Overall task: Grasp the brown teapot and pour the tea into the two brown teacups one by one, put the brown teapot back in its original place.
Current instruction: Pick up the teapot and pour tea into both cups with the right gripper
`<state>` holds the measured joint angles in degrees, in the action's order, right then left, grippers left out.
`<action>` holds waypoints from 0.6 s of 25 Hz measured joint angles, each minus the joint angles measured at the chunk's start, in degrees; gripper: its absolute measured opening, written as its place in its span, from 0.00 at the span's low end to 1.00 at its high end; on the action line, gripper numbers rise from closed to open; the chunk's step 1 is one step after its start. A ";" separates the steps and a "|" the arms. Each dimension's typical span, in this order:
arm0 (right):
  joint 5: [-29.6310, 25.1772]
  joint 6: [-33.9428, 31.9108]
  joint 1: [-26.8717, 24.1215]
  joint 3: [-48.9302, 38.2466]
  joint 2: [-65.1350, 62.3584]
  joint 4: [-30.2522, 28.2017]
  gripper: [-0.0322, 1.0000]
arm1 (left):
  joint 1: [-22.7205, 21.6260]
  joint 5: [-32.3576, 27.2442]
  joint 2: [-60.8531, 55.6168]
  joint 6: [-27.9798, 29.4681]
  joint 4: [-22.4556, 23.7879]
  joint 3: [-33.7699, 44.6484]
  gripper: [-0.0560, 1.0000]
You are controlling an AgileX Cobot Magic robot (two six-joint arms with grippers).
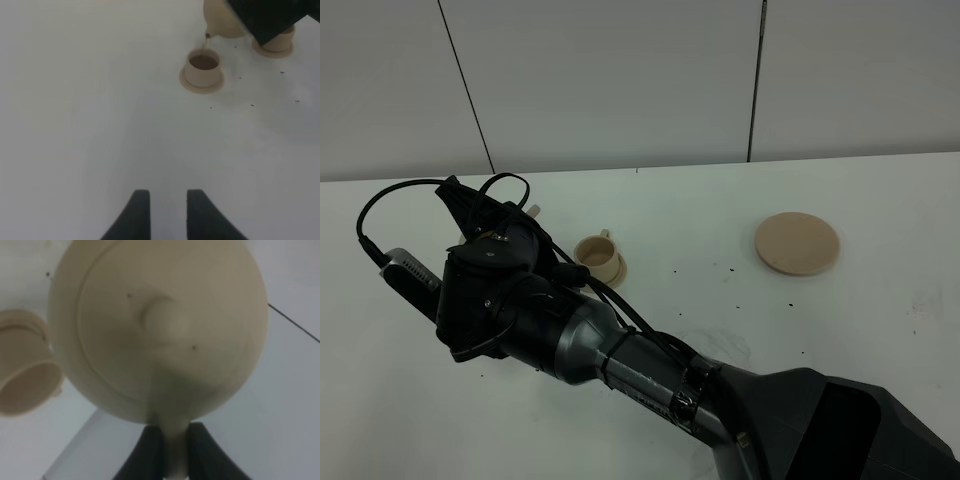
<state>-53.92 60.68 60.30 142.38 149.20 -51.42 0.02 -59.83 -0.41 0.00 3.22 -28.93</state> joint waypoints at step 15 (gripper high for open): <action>-0.42 -4.08 -0.23 0.00 0.00 2.51 0.12 | 0.00 0.00 0.00 0.00 0.00 0.00 0.29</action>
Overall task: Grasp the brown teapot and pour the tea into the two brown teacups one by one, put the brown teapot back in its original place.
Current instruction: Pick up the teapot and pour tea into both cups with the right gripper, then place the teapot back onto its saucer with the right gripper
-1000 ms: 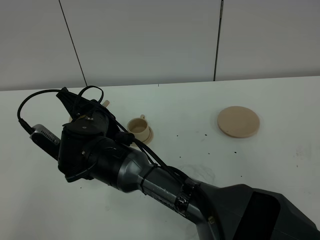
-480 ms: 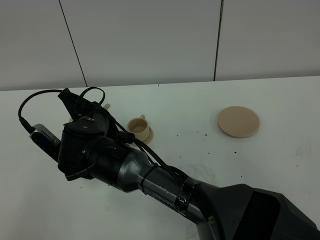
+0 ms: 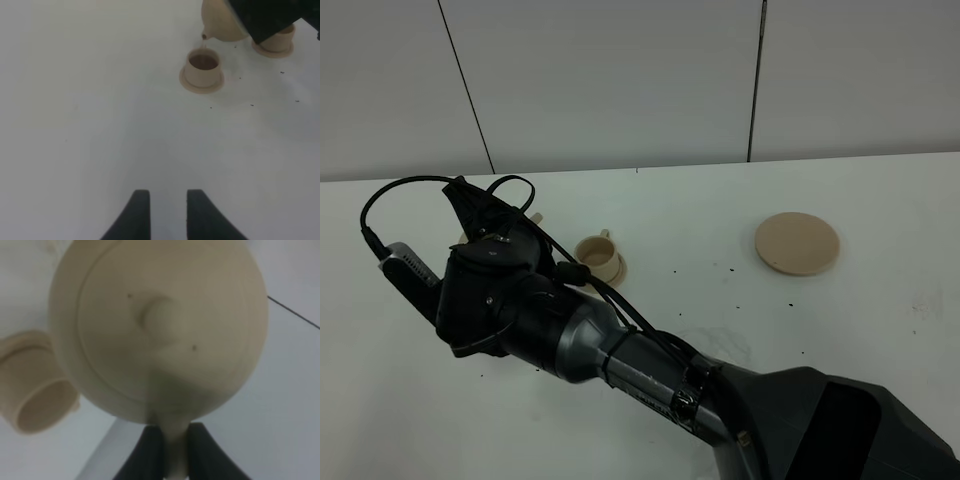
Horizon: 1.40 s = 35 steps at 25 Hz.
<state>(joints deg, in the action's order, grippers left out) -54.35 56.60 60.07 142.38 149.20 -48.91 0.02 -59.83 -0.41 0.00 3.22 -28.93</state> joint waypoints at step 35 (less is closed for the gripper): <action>-7.82 -4.86 -5.16 0.00 -5.57 15.65 0.12 | 0.00 0.00 0.00 0.00 0.00 0.00 0.29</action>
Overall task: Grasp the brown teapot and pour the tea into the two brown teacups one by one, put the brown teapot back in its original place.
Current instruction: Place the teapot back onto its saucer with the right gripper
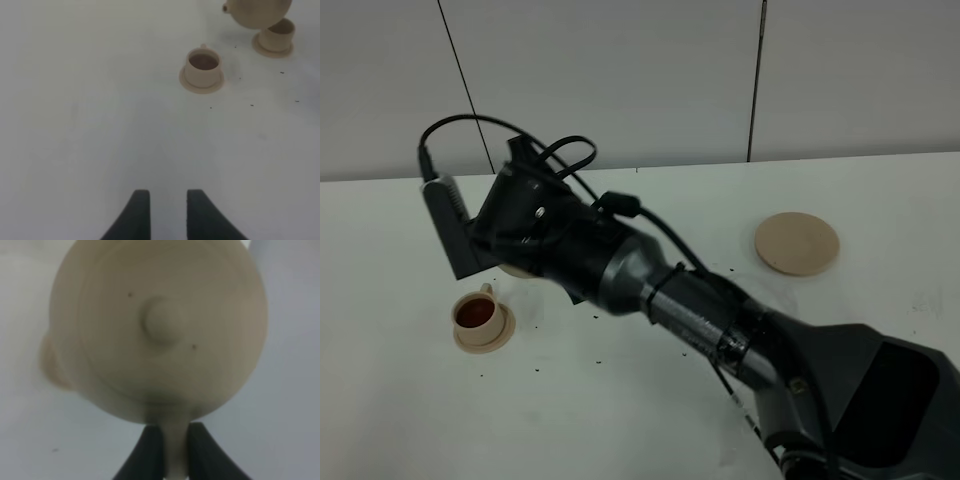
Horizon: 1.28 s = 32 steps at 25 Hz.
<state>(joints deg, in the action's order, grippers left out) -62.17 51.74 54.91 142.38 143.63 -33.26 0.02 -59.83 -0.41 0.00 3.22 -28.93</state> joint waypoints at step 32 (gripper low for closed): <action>-8.41 -15.73 -0.85 0.00 -2.05 22.91 0.12 | 0.00 0.00 0.00 0.00 0.00 0.00 0.29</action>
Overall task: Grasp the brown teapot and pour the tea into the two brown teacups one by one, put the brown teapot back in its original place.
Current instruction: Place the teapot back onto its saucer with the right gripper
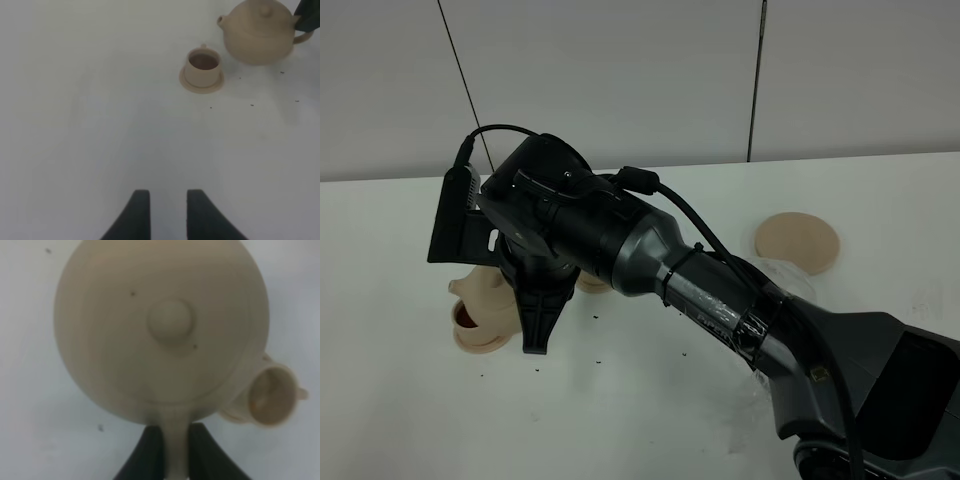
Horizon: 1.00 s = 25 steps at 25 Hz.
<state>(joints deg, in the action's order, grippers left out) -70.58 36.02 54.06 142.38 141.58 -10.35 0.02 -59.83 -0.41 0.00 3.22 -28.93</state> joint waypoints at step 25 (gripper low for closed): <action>-0.08 -5.74 0.00 0.20 3.57 4.74 0.12 | 0.00 0.00 0.00 0.00 0.00 0.00 0.29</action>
<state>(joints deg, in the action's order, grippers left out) -70.66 30.27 54.06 142.58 145.15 -5.61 0.02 -59.83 -0.41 0.00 3.22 -28.93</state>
